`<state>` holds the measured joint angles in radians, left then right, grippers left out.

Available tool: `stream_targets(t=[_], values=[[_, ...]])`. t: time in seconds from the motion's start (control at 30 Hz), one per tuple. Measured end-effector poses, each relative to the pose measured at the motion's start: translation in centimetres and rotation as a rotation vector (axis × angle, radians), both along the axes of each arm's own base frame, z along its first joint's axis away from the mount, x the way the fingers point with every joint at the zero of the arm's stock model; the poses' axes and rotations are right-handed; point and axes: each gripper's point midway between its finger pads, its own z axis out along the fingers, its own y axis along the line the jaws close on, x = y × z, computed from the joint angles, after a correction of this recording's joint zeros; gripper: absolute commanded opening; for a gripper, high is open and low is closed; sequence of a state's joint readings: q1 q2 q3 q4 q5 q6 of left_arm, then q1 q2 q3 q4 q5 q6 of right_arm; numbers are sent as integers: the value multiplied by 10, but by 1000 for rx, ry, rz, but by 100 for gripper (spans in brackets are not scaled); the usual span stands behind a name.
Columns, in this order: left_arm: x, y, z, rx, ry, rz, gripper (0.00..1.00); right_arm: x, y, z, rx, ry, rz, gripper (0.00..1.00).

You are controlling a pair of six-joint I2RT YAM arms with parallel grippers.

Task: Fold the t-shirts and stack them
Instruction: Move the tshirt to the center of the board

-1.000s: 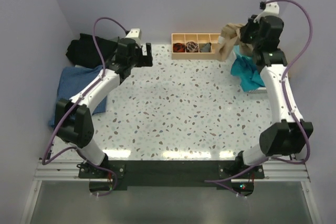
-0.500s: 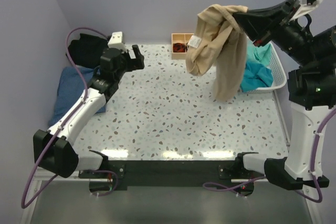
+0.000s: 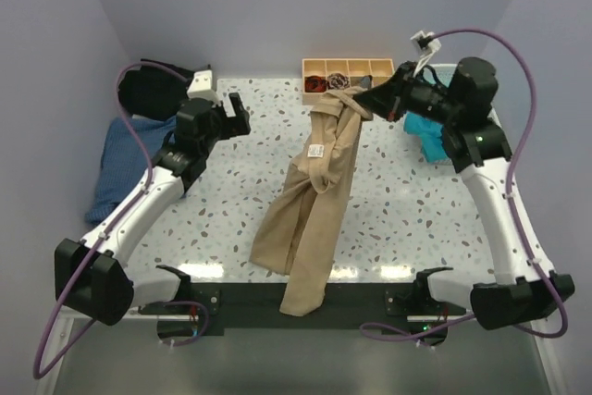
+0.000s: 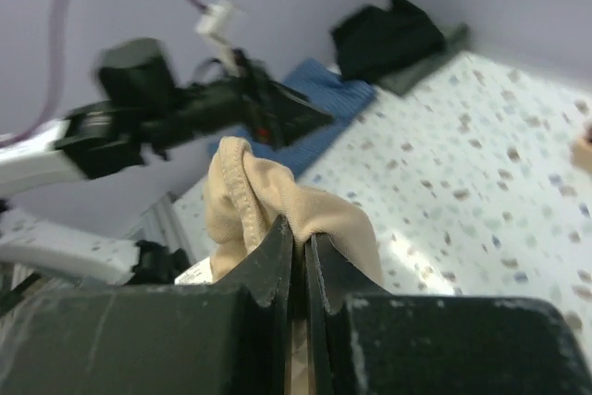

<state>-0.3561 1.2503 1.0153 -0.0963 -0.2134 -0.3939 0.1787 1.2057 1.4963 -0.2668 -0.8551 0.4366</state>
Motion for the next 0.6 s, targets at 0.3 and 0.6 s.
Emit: stream_targets(t=[0.3, 0.6], values=[[-12, -17, -33, -26, 66, -93, 100, 140, -41, -282, -357, 549, -406, 0], [-53, -51, -124, -19, 290, -252, 100, 191, -113, -346, -643, 593, -792, 70]])
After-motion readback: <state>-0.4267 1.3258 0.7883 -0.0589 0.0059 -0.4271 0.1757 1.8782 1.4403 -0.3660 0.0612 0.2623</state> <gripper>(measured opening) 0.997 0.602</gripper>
